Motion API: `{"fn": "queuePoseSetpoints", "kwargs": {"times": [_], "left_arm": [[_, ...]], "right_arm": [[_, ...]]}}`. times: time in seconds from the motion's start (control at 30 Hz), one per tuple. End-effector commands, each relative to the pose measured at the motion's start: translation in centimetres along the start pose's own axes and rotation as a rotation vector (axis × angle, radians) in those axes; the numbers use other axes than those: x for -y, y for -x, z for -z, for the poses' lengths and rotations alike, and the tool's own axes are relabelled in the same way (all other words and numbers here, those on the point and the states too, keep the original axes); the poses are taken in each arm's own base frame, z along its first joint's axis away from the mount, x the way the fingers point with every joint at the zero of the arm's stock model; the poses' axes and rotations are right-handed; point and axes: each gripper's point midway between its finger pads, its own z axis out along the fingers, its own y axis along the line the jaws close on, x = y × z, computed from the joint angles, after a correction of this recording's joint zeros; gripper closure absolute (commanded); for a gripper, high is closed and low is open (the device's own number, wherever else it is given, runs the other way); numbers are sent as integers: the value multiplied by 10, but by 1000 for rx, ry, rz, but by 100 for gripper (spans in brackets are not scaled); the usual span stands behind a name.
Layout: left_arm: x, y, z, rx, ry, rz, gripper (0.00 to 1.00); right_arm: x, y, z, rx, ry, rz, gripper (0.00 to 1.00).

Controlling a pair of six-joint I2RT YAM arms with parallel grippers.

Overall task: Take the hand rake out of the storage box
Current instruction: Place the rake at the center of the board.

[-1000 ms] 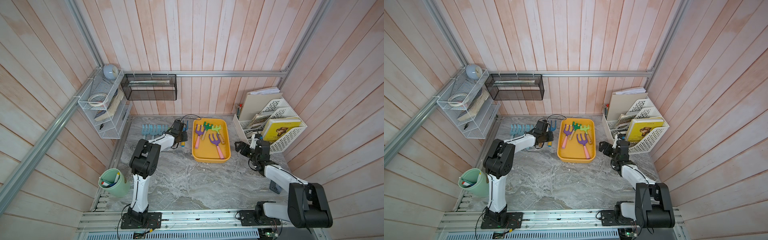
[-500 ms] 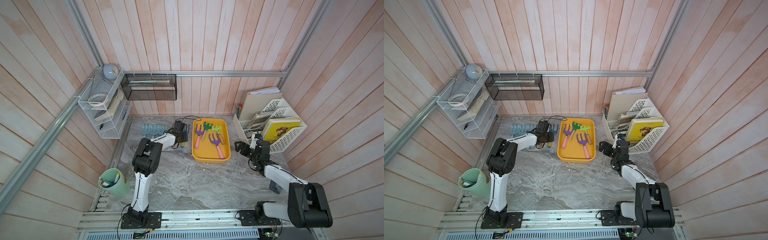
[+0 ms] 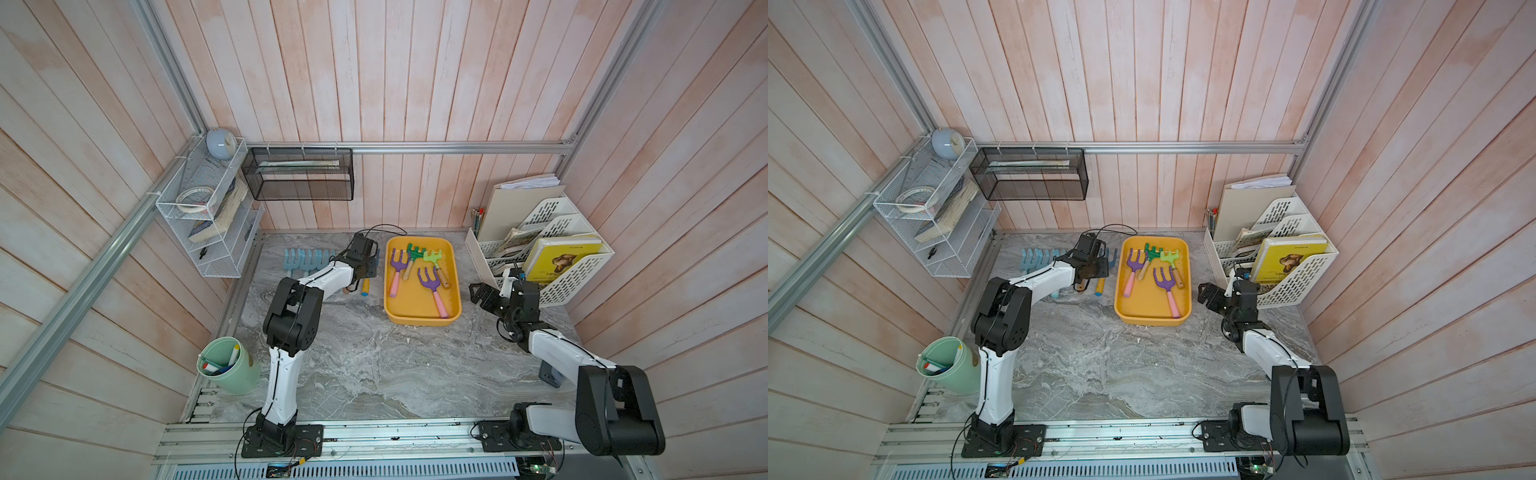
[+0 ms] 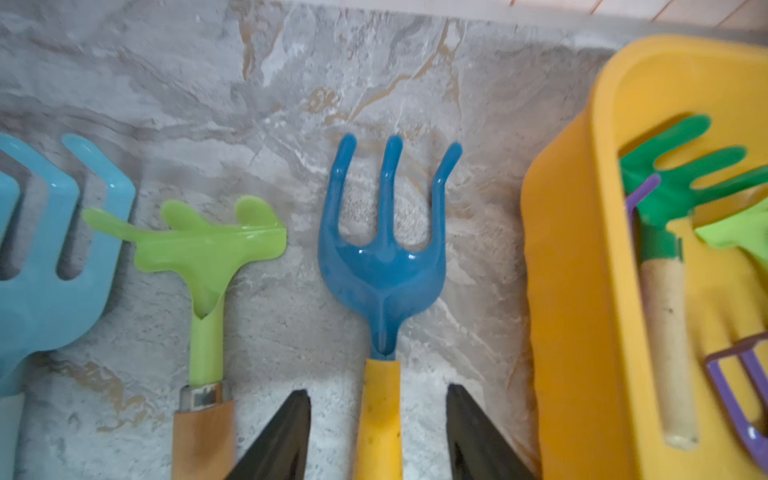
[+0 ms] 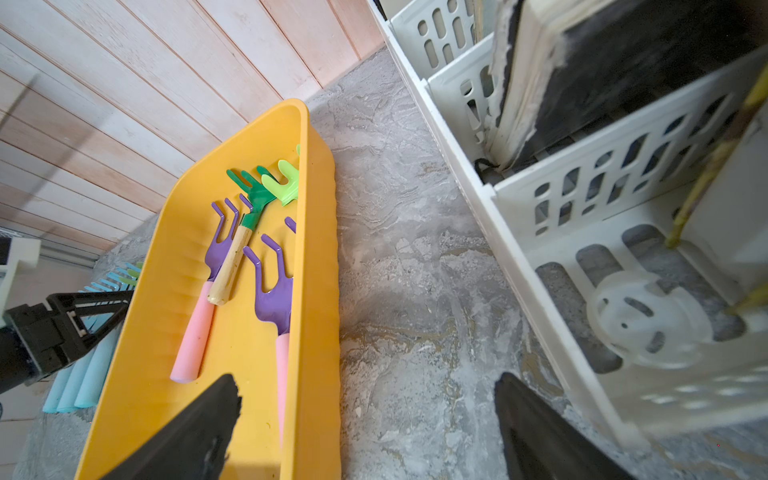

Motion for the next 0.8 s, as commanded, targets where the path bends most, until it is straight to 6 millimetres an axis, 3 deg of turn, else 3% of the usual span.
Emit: {"fn": "queuePoseSetpoints", "kwargs": {"times": [0.0,0.23,0.47,0.67,0.77], "left_arm": [[-3,-15,-14,-56,77,-73,37],[-3,-26,-27,-92,86,-88,38],[-3,-37,-36,-114,84,-74,56],[-4,-32,-36,-99,88,-32,73],[-5,-32,-36,-92,83,-1,77]], "right_arm": [[3,-1,-1,1,-1,-7,2],[3,-2,-2,-1,-4,-7,2],[3,-2,-2,-1,-4,-7,2],[3,-2,-2,-2,-5,-6,2],[5,-2,-3,-2,-7,-8,2]]}}
